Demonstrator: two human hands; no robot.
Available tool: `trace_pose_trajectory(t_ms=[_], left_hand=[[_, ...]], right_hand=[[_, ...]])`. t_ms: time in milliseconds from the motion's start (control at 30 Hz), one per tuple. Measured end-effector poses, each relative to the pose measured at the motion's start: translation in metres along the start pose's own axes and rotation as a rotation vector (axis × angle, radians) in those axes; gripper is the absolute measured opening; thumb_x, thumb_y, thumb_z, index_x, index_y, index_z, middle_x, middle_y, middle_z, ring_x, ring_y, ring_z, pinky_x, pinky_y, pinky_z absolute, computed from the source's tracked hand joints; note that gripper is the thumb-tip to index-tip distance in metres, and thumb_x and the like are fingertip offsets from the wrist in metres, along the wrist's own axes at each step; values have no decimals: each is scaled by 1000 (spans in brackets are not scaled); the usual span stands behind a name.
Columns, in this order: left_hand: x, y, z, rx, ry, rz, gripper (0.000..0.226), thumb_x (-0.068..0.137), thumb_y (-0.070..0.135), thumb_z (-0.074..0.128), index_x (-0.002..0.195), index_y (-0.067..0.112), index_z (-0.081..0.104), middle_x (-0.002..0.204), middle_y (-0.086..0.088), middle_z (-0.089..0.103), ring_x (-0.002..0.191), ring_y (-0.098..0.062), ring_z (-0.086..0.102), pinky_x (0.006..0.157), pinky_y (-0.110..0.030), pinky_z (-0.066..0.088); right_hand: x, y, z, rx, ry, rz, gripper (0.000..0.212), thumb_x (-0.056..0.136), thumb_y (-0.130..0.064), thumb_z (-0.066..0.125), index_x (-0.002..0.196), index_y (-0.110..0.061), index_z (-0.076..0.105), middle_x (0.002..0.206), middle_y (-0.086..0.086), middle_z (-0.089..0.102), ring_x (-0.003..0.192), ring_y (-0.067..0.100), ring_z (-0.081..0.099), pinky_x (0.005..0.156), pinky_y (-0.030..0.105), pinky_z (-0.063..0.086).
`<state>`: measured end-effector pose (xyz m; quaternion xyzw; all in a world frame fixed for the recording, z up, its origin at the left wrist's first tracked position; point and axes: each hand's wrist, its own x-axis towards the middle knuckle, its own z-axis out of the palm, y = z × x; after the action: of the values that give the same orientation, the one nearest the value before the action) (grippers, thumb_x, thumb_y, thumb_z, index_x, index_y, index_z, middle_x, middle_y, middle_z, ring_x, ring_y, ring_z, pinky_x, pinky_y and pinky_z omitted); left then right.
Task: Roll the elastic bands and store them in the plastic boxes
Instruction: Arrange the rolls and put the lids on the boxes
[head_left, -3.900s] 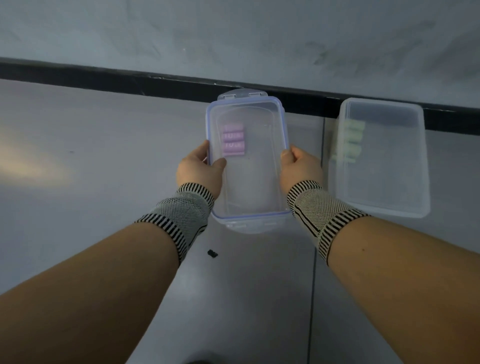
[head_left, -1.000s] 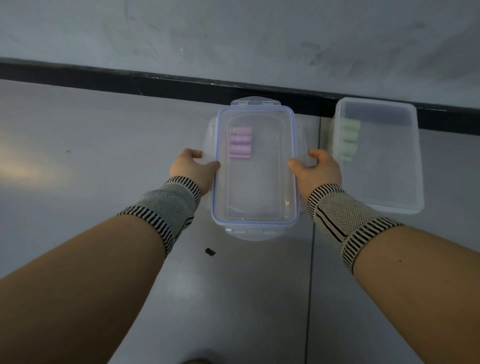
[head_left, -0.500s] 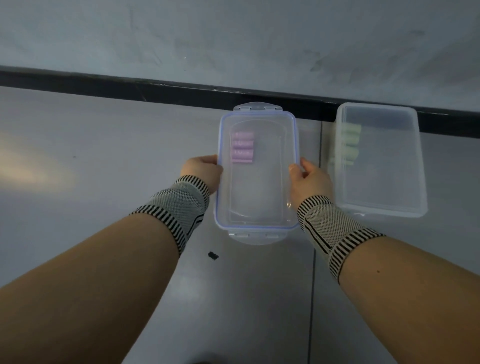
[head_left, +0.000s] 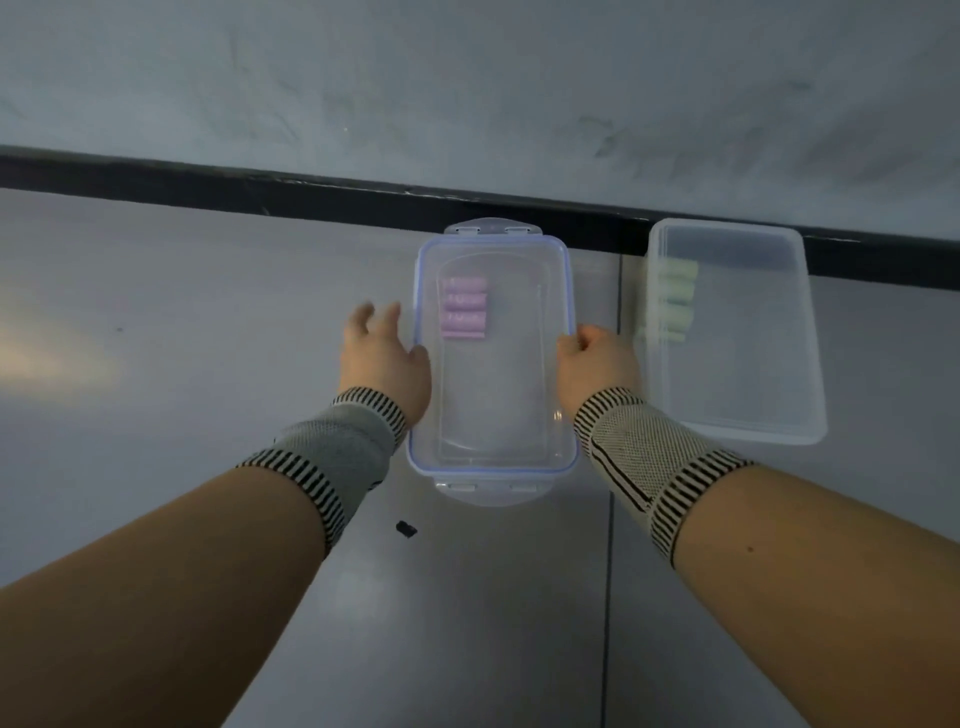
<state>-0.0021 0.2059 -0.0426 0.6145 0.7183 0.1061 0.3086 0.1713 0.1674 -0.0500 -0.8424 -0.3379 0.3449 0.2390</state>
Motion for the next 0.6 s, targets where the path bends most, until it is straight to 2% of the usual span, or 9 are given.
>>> trace_pose_trajectory(t_ms=[33, 67, 133, 200, 267, 367, 500, 600], left_hand=[[1, 3, -1, 111, 47, 107, 59, 92, 17, 48, 147, 16, 25, 157, -6, 9, 139, -25, 24, 111, -34, 25], [4, 5, -2, 201, 72, 220, 63, 91, 18, 47, 148, 17, 19, 158, -4, 1, 143, -26, 13, 114, -40, 19], [12, 8, 0, 400, 34, 396, 65, 94, 30, 42, 149, 17, 10, 159, -1, -6, 145, -25, -1, 116, -48, 12], [19, 5, 5, 547, -35, 442, 67, 96, 46, 29, 150, 17, 2, 158, 2, -9, 145, -22, -7, 116, -51, 8], [22, 0, 10, 579, -78, 414, 69, 95, 52, 20, 150, 17, -4, 158, 4, -12, 145, -21, -9, 116, -52, 6], [22, -3, 14, 580, -89, 401, 69, 94, 53, 15, 149, 18, -9, 157, 5, -16, 145, -20, -11, 116, -51, 4], [24, -3, 16, 574, -83, 407, 70, 93, 54, 14, 149, 18, -9, 157, 5, -16, 145, -20, -11, 116, -51, 4], [25, -5, 18, 565, -74, 417, 71, 93, 54, 14, 149, 18, -8, 157, 4, -14, 145, -20, -10, 116, -52, 4]], right_hand=[[2, -4, -1, -36, 20, -30, 14, 95, -15, 43, 104, -9, 52, 108, 15, 50, 87, 26, 52, 66, 28, 43], [6, -8, -1, -58, 45, -96, 27, 93, -11, 44, 120, -11, 48, 122, 13, 46, 100, 25, 52, 83, 30, 46], [16, -18, -3, -187, 92, -312, 54, 92, -11, 47, 144, -15, 31, 146, 7, 32, 129, 23, 39, 108, 30, 31], [29, -30, -3, -411, 53, -550, 61, 96, -22, 44, 150, -17, 16, 158, 3, 15, 144, 24, 15, 118, 35, 15], [47, -41, -1, -605, -55, -645, 60, 99, -35, 35, 151, -21, 8, 160, -2, 4, 147, 25, 1, 119, 44, 9], [66, -48, 6, -714, -179, -612, 59, 99, -46, 26, 151, -25, 6, 160, -6, 4, 147, 24, -4, 117, 52, 5], [74, -48, 16, -659, -108, -608, 57, 97, -51, 27, 147, -26, 21, 154, -4, 24, 142, 25, 15, 113, 56, 17], [80, -57, 21, -654, -84, -578, 47, 97, -47, 30, 139, -26, 34, 144, 1, 37, 133, 27, 30, 111, 55, 22]])
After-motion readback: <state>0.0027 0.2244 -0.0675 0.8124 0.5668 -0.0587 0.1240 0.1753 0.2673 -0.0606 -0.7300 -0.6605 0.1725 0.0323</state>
